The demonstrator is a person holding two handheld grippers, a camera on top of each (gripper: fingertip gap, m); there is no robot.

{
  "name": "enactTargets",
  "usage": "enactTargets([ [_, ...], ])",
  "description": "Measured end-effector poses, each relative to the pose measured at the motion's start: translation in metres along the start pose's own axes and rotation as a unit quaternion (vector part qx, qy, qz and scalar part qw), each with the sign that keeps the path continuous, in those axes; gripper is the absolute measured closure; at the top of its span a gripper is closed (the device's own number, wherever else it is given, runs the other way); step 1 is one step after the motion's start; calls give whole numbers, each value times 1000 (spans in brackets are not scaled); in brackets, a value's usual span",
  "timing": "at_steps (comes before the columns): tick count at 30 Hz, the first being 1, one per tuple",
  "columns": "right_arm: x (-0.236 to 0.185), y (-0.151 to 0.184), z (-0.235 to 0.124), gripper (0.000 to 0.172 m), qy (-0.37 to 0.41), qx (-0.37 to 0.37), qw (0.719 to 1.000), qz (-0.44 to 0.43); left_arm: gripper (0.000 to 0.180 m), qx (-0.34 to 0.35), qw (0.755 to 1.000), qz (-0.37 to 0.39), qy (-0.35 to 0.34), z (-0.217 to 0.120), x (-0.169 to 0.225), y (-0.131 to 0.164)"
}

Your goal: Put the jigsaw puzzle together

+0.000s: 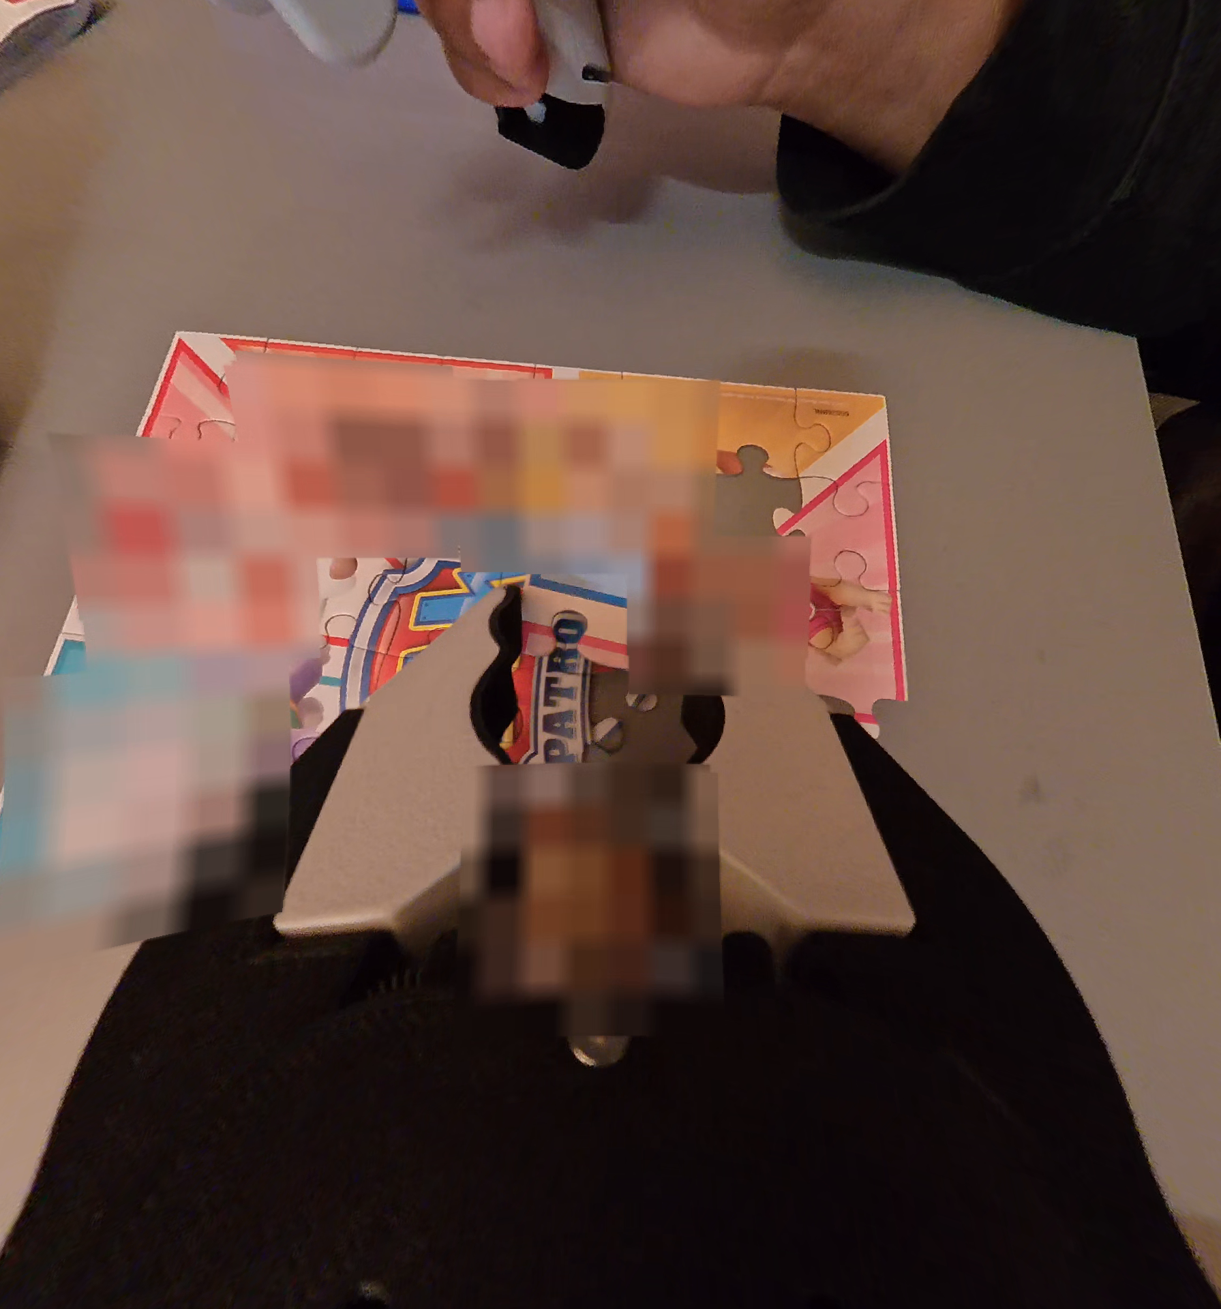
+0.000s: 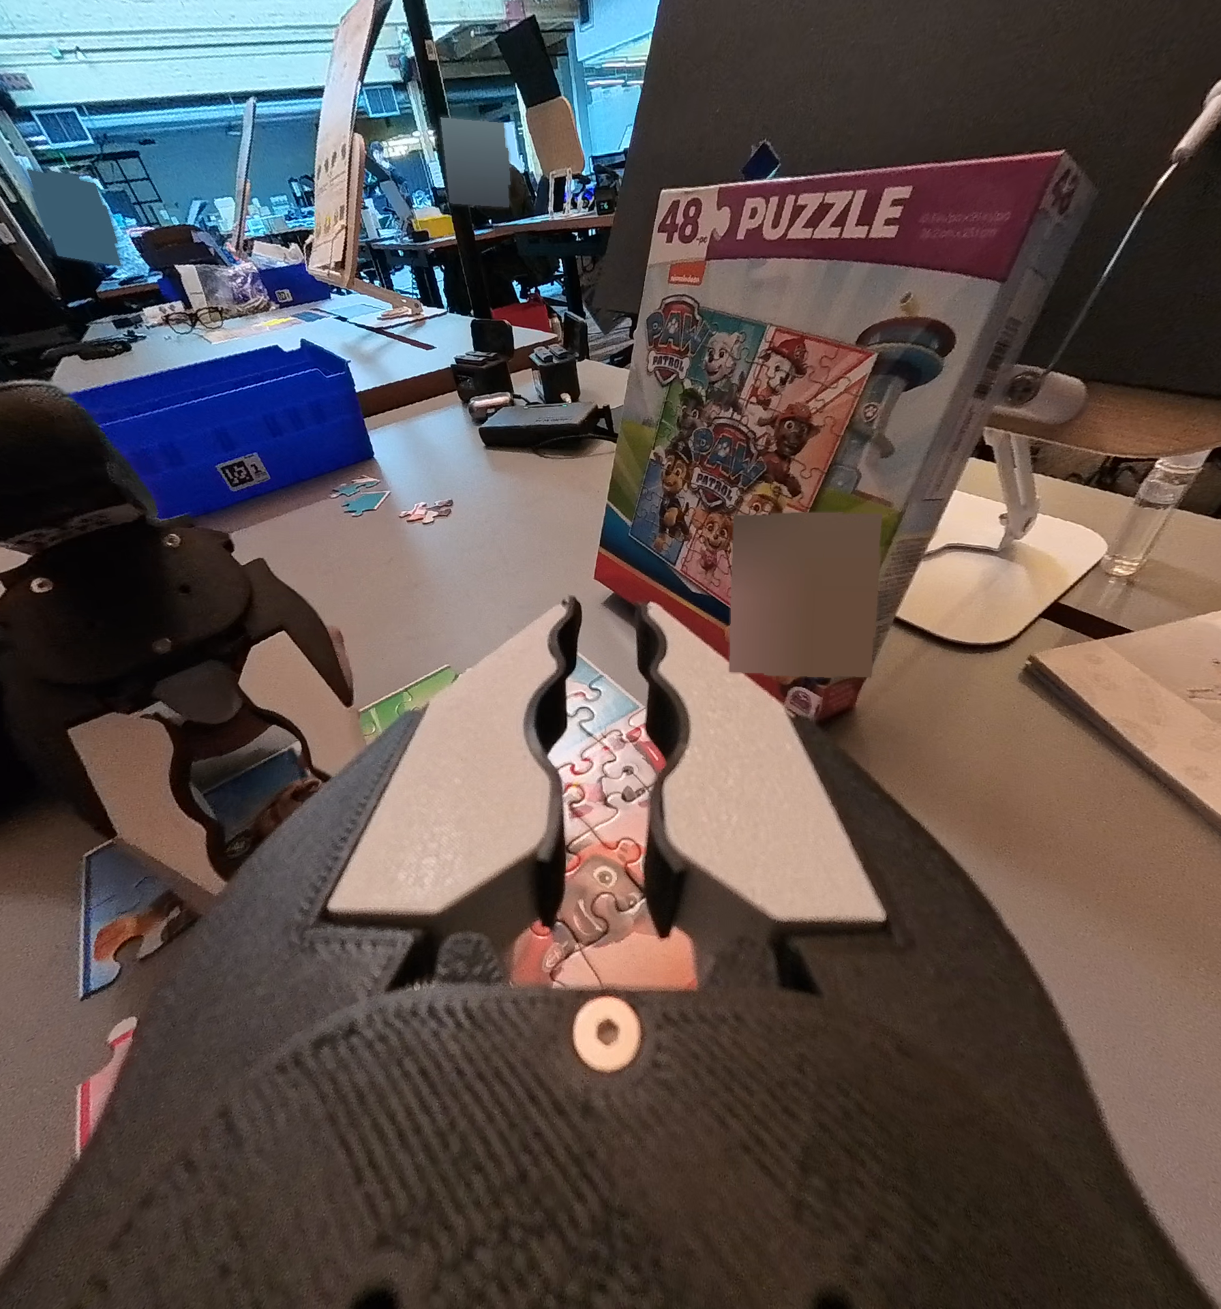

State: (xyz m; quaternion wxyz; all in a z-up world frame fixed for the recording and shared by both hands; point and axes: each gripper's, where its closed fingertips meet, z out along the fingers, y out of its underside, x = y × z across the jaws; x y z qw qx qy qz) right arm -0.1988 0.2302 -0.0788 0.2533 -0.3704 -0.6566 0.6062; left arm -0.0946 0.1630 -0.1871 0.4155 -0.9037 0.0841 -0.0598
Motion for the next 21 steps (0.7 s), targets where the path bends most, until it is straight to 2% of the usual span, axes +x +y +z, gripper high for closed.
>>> enactTargets([
  [1,0,0,0,157,1,-1,1000,0,137,-1,1000,2,0,1,1,0],
  [9,1,1,0,157,4,-2,1000,-3,137,-6,1000,5,0,7,9,-3],
  [16,0,2,1,157,3,-6,1000,-2,137,-7,1000,13,23,30,49,-17],
  [21,0,0,0,157,7,-7,1000,-11,137,-23,1000,6,-4,39,49,-16],
])
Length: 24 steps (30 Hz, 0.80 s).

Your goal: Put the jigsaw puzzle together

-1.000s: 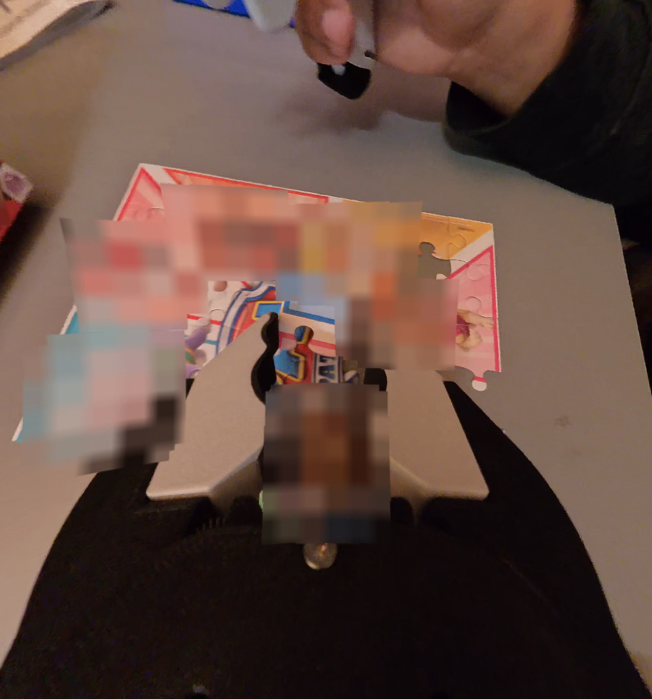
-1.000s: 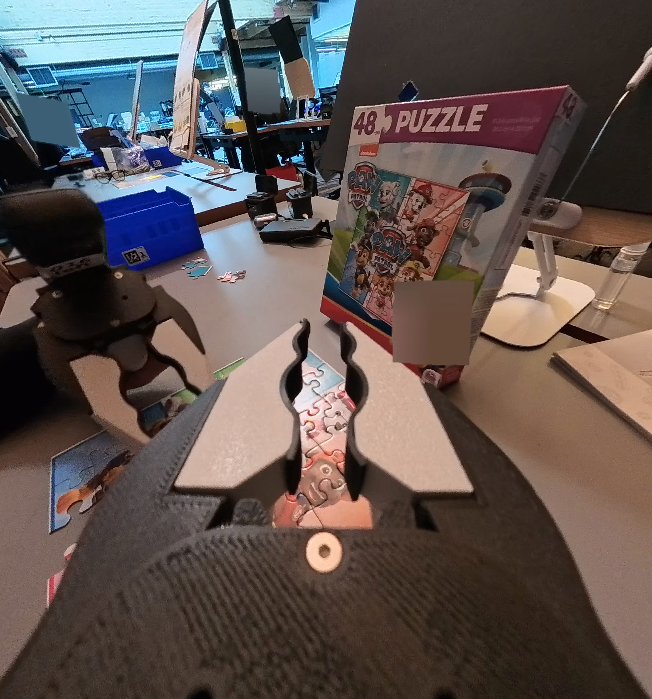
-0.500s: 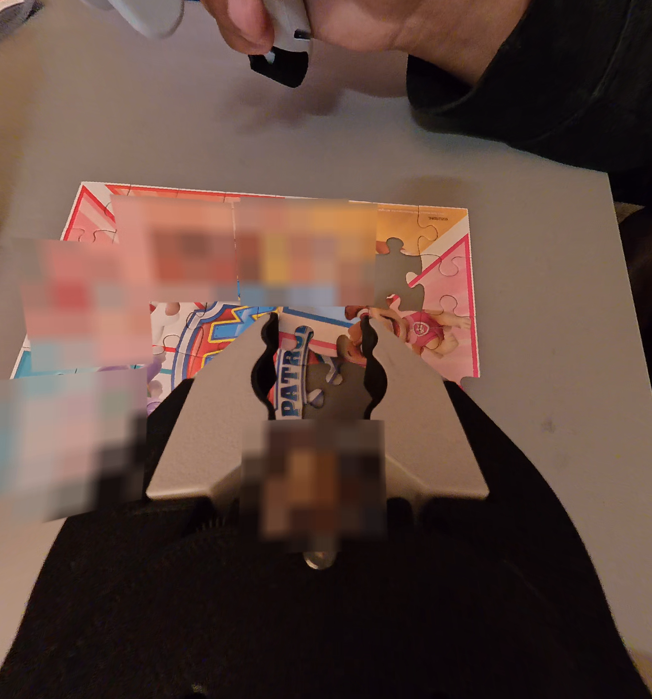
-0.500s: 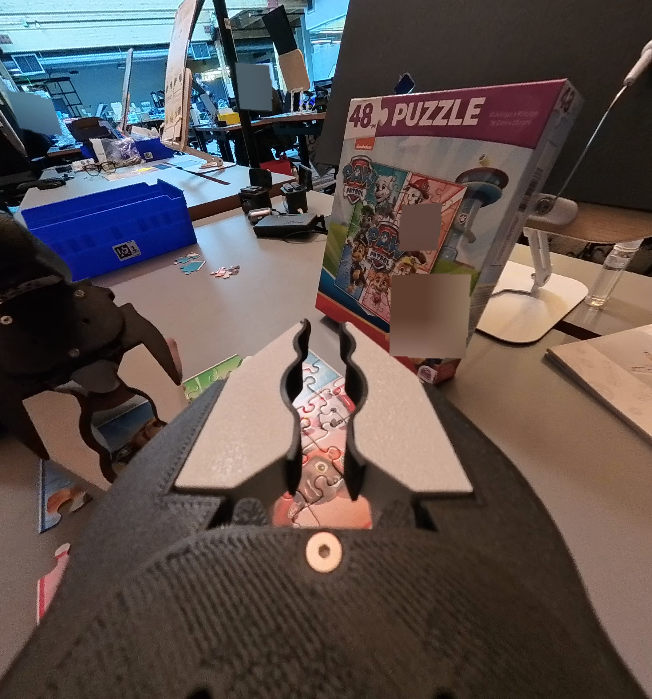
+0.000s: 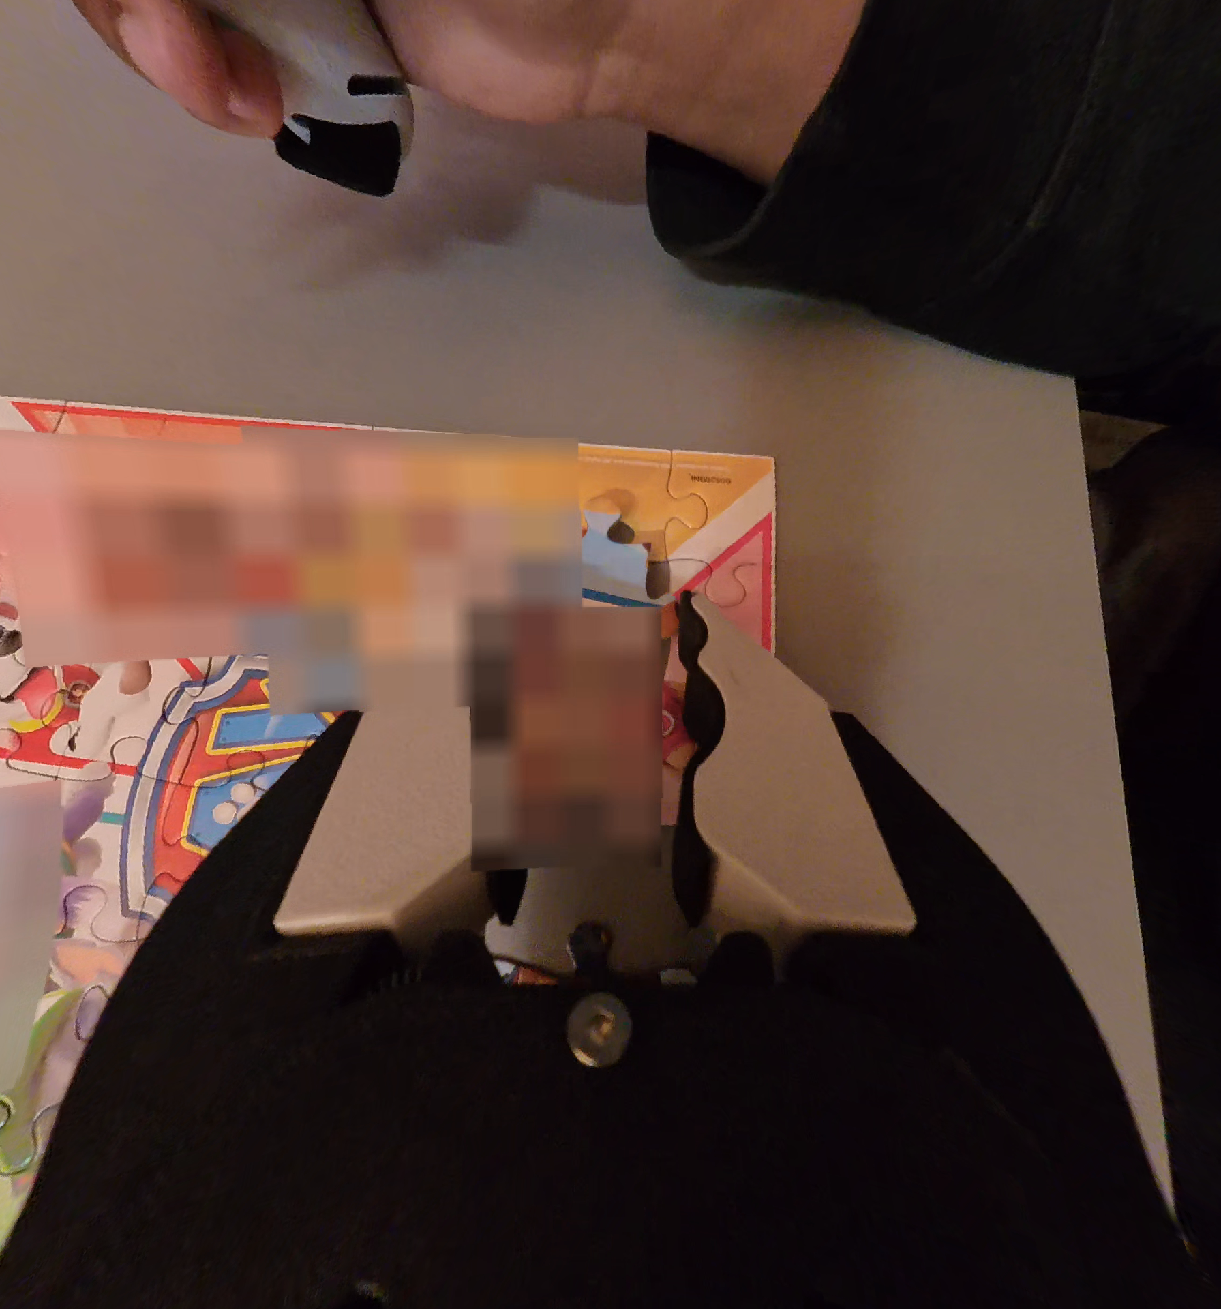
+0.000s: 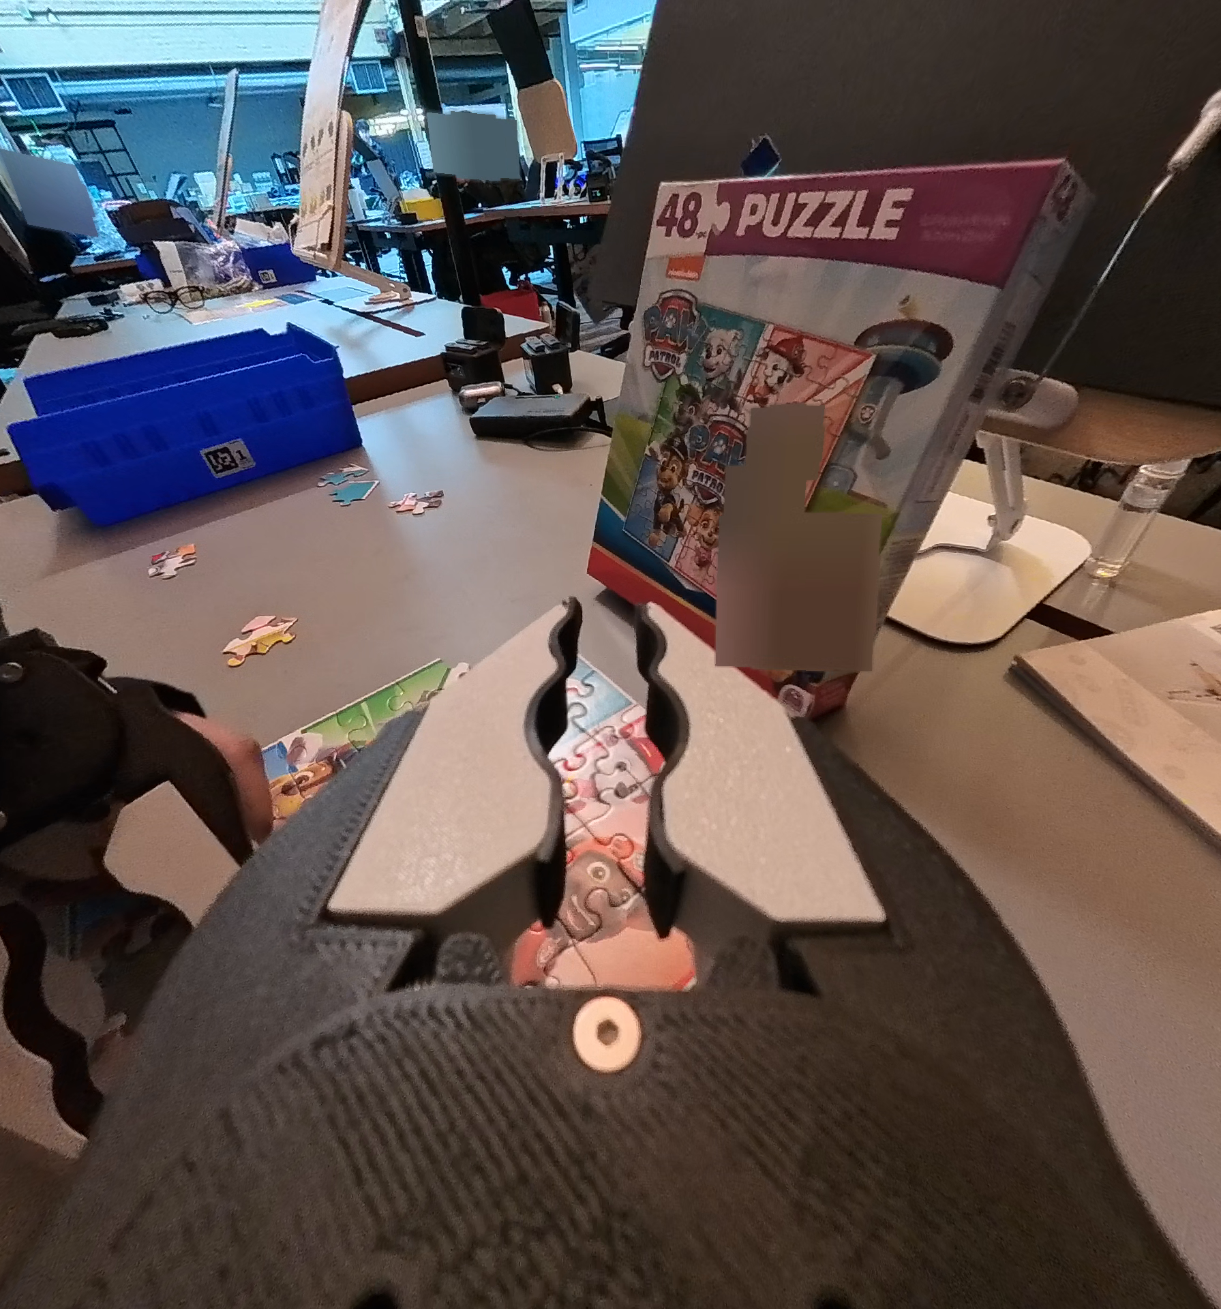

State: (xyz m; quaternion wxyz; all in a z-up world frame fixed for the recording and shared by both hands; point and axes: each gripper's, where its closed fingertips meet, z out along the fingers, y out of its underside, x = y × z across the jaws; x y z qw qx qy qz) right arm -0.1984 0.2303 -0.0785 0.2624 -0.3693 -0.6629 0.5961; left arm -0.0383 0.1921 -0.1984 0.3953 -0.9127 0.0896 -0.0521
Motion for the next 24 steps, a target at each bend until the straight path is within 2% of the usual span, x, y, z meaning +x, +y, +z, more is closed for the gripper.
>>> enactTargets([
  [5,2,-1,-2,157,1,2,1000,3,137,2,1000,-20,-12,1,0,-4],
  [24,2,1,-1,157,0,-2,1000,6,137,-22,999,-13,-27,6,4,4],
])
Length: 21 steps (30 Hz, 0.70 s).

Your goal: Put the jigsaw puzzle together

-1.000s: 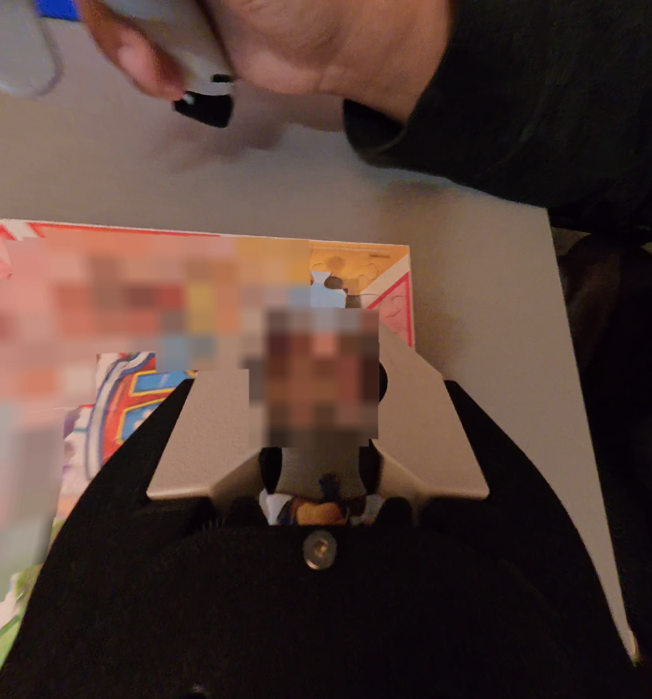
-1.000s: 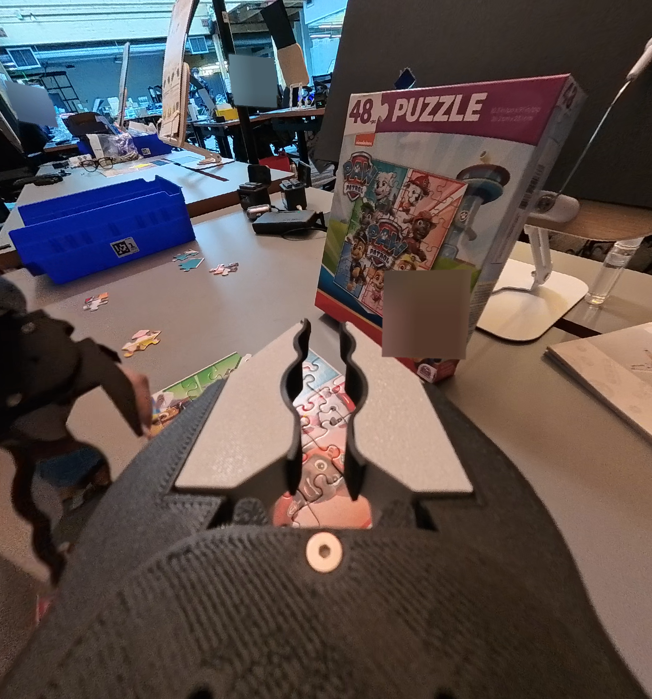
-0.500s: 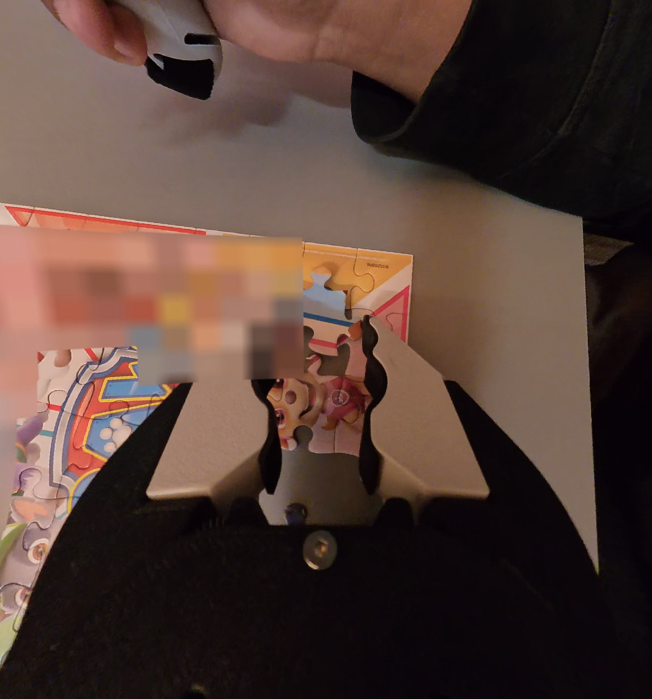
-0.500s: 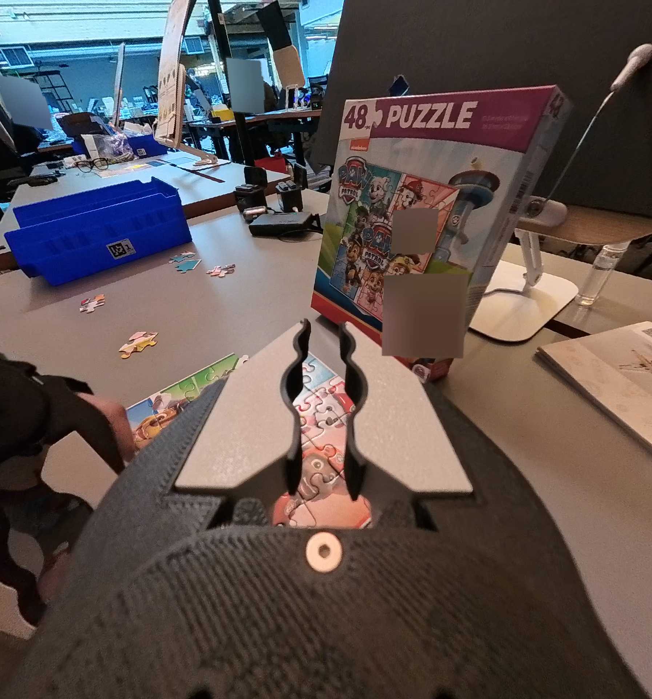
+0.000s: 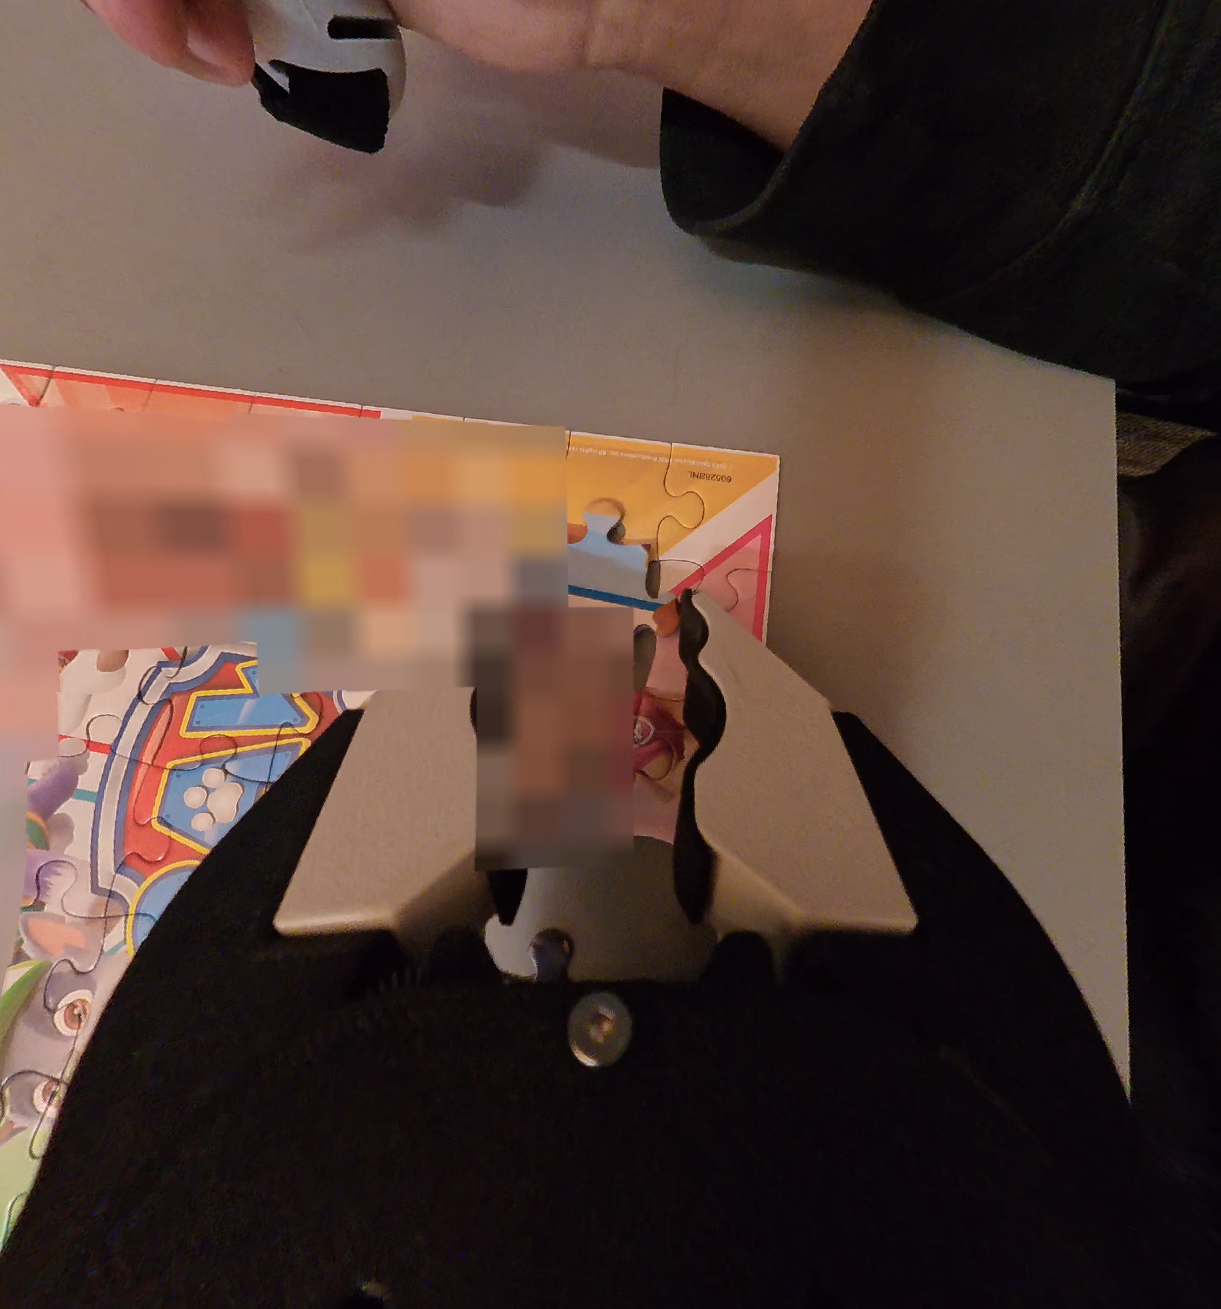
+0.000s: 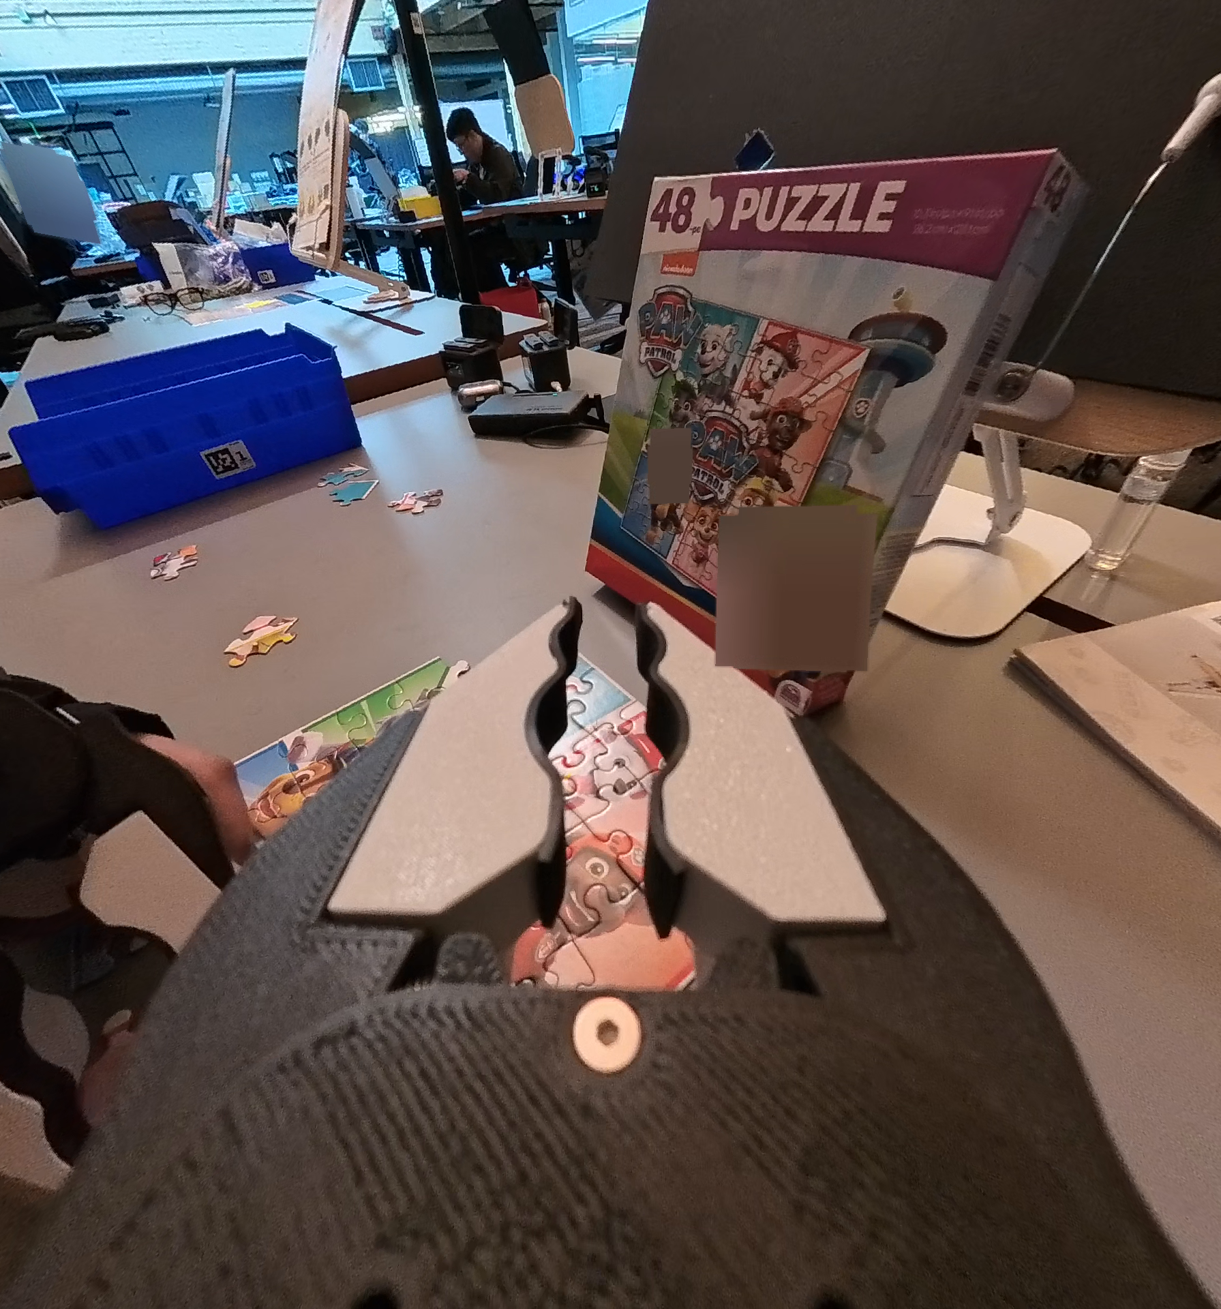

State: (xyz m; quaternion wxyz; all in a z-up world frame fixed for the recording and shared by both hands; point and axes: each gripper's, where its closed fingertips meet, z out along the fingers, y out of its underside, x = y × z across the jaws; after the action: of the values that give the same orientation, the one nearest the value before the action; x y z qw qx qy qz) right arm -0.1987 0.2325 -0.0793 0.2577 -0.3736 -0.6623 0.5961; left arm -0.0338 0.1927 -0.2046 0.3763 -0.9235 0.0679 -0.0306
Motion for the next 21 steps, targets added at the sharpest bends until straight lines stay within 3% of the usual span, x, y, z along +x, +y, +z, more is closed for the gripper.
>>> enactTargets([
  [21,2,-2,-2,157,0,4,1000,4,129,-5,1000,-16,18,-2,1,7],
])
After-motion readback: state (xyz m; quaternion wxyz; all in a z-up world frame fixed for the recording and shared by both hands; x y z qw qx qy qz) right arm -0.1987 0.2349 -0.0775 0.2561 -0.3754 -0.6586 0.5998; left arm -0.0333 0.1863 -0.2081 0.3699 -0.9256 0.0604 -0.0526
